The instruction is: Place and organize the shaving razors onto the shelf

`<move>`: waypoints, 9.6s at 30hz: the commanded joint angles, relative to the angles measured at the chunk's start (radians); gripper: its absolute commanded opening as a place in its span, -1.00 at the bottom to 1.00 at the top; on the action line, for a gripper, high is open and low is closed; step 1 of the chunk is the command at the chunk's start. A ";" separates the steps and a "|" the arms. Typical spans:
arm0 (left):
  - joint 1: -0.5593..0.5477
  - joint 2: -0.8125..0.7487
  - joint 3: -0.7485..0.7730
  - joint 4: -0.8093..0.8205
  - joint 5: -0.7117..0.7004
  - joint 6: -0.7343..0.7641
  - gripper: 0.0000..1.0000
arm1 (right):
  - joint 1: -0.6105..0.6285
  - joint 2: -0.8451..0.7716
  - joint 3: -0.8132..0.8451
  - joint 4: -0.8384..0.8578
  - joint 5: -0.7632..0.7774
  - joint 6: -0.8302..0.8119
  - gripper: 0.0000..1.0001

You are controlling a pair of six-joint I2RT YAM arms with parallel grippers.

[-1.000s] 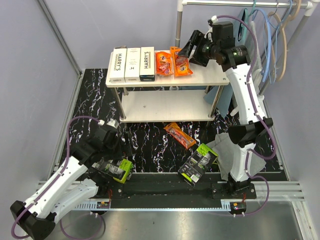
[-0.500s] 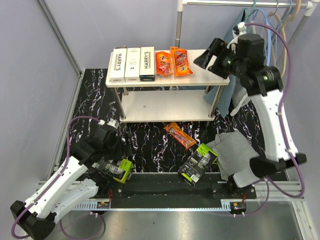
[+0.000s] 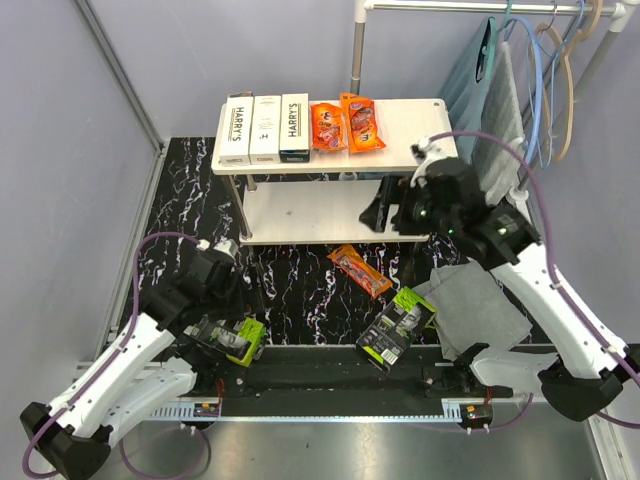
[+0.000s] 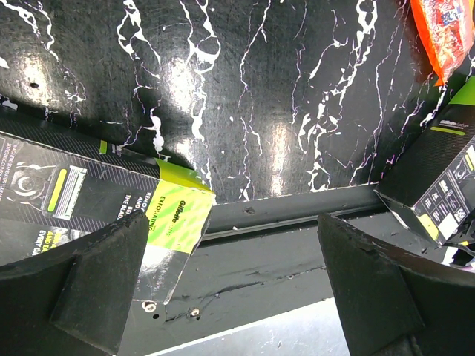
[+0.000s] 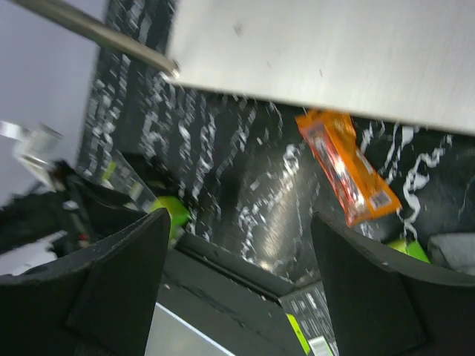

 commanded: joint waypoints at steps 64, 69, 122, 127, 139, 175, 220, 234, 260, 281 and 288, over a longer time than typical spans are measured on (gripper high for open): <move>0.002 0.034 0.002 0.048 0.024 0.027 0.98 | -0.025 0.562 -0.459 0.426 -0.030 -0.054 0.02; 0.001 0.037 0.004 0.048 0.024 0.030 0.98 | -0.025 0.564 -0.459 0.419 -0.033 -0.060 0.02; 0.002 0.031 -0.003 0.051 0.032 0.027 0.98 | 0.082 0.516 -0.566 0.459 0.053 0.000 -1.00; 0.002 0.027 -0.003 0.051 0.032 0.027 0.98 | 0.094 0.464 -0.557 0.430 0.047 -0.005 -1.00; 0.002 0.002 -0.006 0.053 0.027 0.024 0.98 | 0.294 0.344 -0.545 0.318 0.019 0.006 -1.00; 0.002 -0.118 0.159 0.051 -0.017 0.073 0.98 | 0.489 -0.116 -0.221 -0.025 0.296 0.061 -1.00; 0.001 -0.180 0.030 0.020 0.004 0.009 0.98 | -0.172 0.640 1.176 -0.350 -0.037 -0.197 -0.99; 0.002 -0.180 0.010 0.019 0.006 0.009 0.98 | -0.289 0.648 1.103 -0.336 -0.108 -0.200 -0.98; 0.002 -0.168 0.008 0.014 0.007 0.015 0.98 | -0.344 0.777 1.086 -0.331 -0.161 -0.158 -0.79; 0.001 -0.150 0.013 0.011 0.012 0.020 0.98 | -0.344 0.627 0.922 -0.176 -0.106 -0.123 0.71; 0.002 -0.148 0.019 0.013 0.012 0.020 0.98 | -0.344 0.551 0.856 -0.121 -0.042 -0.120 0.96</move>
